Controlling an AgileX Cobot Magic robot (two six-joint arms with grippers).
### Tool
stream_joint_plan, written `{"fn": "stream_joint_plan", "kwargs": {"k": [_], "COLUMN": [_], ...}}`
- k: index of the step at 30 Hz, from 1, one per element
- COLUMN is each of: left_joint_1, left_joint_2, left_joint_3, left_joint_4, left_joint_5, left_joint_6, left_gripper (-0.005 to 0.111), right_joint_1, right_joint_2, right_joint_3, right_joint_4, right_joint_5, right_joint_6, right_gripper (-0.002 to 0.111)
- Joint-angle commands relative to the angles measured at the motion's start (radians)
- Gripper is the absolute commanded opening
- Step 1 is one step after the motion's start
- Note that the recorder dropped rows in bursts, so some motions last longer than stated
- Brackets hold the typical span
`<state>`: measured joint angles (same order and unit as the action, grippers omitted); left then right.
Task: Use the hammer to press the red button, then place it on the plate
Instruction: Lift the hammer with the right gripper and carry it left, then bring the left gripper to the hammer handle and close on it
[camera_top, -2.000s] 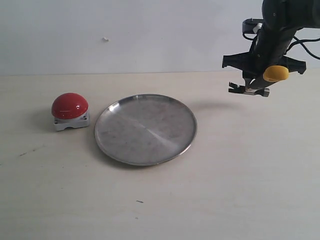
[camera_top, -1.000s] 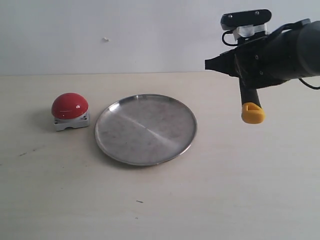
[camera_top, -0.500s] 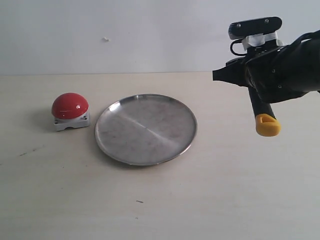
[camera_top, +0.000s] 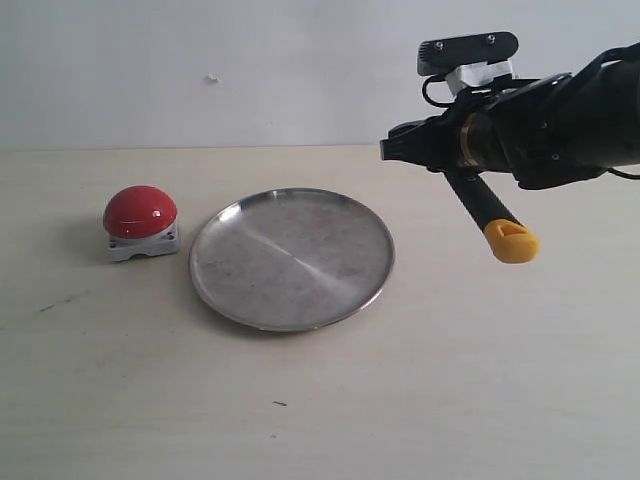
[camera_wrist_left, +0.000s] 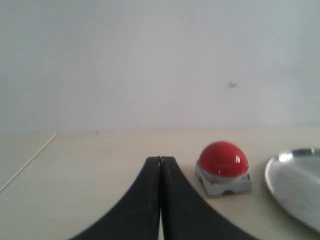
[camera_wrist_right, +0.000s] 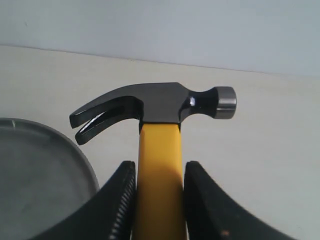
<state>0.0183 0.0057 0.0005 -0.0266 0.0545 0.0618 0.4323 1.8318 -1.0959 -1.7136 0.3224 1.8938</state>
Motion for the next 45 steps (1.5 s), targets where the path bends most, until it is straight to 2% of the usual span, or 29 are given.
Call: {"fn": "stream_joint_plan", "kwargs": {"k": [1,4,9,11,14,16,18,24,28,32,37,40,45], "left_joint_1": [-0.001,-0.001,-0.001,-0.001,-0.001,-0.001,-0.001,-0.001,-0.001,-0.003,-0.038,-0.089,-0.2], "left_joint_2": [-0.006,-0.006,0.013,0.056,0.147,0.231,0.326,0.626,0.853,1.102,1.349,1.476,1.609], "left_joint_3": [-0.001,-0.001,-0.001,-0.001,-0.001,-0.001,-0.001,-0.061,-0.141,-0.233,-0.33,-0.379,-0.457], "left_joint_4": [-0.006,-0.006,0.052,0.117,0.318,0.476,0.573,0.706,0.832,0.953,1.006,1.01,0.955], "left_joint_5": [-0.189,-0.28,-0.335,-0.335,-0.396,-0.505,-0.603,-0.745,-0.926,-1.079,-1.241,-1.276,-1.276], "left_joint_6": [-0.23,-0.502,-0.646,-0.712,-0.868,-0.99,-1.07,-1.142,-1.193,-1.296,-1.397,-1.45,-1.459], "left_gripper": [0.0,0.0,0.0,0.0,0.0,0.0,0.0,0.001,0.012,0.033,0.058,0.063,0.063], "right_joint_1": [0.028,0.08,0.192,0.238,0.295,0.325,0.353,0.411,0.439,0.44,0.44,0.44,0.44], "right_joint_2": [-0.029,-0.042,-0.046,-0.047,-0.056,-0.057,-0.057,-0.057,-0.057,-0.057,-0.055,-0.053,-0.053], "right_joint_3": [-0.032,-0.039,-0.039,-0.039,-0.045,-0.057,-0.076,-0.147,-0.195,-0.218,-0.218,-0.218,-0.218], "right_joint_4": [-0.031,-0.031,-0.031,-0.031,-0.031,-0.031,-0.031,-0.031,-0.031,-0.031,-0.031,-0.031,-0.031], "right_joint_5": [0.016,0.034,0.2,0.271,0.286,0.281,0.279,0.274,0.269,0.247,0.247,0.247,0.247], "right_joint_6": [-0.027,-0.067,-0.115,-0.115,-0.117,-0.117,-0.119,-0.119,-0.119,-0.112,-0.111,-0.111,-0.098], "right_gripper": [0.0,0.0,0.0,0.0,0.0,0.0,0.0,0.0,0.0,0.0,0.0,0.0,0.0]}}
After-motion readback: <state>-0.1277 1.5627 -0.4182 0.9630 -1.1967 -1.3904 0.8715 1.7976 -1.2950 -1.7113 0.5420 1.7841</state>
